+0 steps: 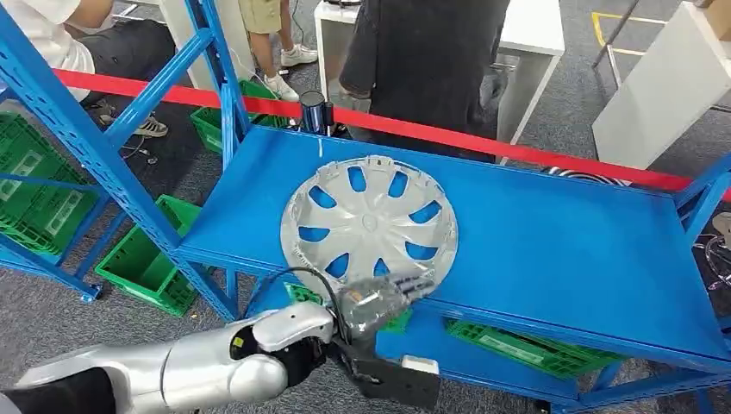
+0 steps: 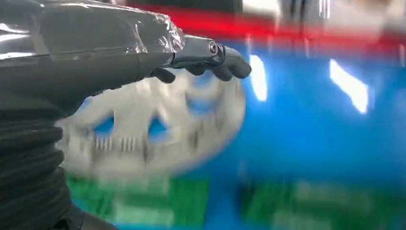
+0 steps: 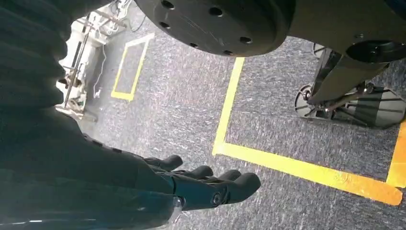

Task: Take the parts from the cabinet and place them on the table.

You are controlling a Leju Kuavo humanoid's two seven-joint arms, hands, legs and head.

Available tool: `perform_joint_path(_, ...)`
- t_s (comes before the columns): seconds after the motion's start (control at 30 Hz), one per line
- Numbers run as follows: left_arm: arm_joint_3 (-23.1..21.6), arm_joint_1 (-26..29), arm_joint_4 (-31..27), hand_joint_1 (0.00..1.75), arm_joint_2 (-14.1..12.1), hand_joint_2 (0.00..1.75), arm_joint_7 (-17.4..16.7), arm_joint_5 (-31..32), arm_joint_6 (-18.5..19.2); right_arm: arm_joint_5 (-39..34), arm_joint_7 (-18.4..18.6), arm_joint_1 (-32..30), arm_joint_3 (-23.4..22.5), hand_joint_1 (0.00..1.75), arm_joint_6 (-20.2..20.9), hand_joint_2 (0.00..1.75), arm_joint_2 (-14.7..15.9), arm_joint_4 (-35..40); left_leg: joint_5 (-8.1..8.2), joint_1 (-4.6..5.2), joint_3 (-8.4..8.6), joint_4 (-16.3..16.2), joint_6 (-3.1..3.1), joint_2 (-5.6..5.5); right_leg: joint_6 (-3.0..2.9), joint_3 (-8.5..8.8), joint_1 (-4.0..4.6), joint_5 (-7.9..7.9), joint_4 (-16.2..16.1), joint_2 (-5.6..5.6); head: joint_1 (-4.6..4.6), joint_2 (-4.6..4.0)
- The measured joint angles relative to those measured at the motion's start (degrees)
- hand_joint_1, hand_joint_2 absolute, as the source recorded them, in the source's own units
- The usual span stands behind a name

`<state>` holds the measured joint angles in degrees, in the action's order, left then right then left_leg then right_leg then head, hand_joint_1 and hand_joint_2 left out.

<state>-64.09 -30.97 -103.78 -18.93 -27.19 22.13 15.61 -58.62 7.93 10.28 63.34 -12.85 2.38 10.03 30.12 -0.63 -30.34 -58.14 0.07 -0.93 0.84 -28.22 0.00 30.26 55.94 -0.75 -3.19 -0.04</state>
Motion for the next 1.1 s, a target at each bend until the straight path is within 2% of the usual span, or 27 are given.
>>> perform_joint_path(0.3, -1.7, -1.4, 1.5, 0.0, 0.0, 1.75, -5.0, 2.9, -1.9, -0.3, 0.0, 0.0, 0.0, 0.0, 0.0, 1.75, 0.0, 0.0, 0.0, 0.0, -0.04, 0.0, 0.0, -0.01, 0.0, -0.05, 0.0, 0.0, 0.0, 0.0, 0.02, 0.0)
perform_joint_path(0.47, -2.3, -1.5, 2.8, 0.0, 0.0, 1.75, -5.4, 2.9, -1.8, -0.3, 0.1, 0.0, 0.0, 0.0, 0.0, 1.75, 0.0, 0.0, 0.0, 0.0, -0.05, 0.0, 0.0, -0.02, 0.0, -0.07, 0.0, 0.0, 0.0, 0.0, 0.02, 0.0)
perform_joint_path(0.6, -2.3, -1.4, 4.3, 0.0, 0.1, 1.75, -6.0, 6.2, -4.1, -0.6, 0.2, 0.0, 0.0, 0.0, 0.0, 1.75, 0.0, 0.0, 0.0, 0.0, -0.07, 0.0, 0.0, -0.04, 0.0, -0.08, 0.0, 0.0, 0.0, 0.0, 0.02, 0.0)
perform_joint_path(0.73, -2.2, -1.3, 5.7, 0.0, 0.3, 1.75, -6.0, 7.0, -4.6, -0.6, 0.3, 0.0, 0.0, 0.0, 0.0, 1.75, 0.0, 0.0, 0.0, 0.0, -0.08, 0.0, 0.0, -0.05, 0.0, -0.09, 0.0, 0.0, 0.0, 0.0, 0.0, 0.0)
perform_joint_path(0.97, -2.3, -0.9, 8.8, 0.0, 0.7, 1.75, -7.1, 6.0, -1.5, -0.3, 0.5, 0.0, 0.0, 0.0, 0.0, 1.75, 0.0, 0.0, 0.0, 0.0, -0.09, 0.0, 0.0, -0.04, 0.0, -0.09, 0.0, 0.0, 0.0, 0.0, 0.02, 0.0)
perform_joint_path(1.1, -2.2, -0.4, 11.5, 0.0, 1.1, 1.75, -7.2, 7.9, -3.7, -0.3, 0.5, 0.0, 0.0, 0.0, -0.1, 1.75, 0.0, 0.0, 0.0, 0.0, -0.09, 0.0, 0.0, -0.03, 0.0, -0.1, 0.0, 0.0, 0.0, 0.0, 0.02, 0.0)
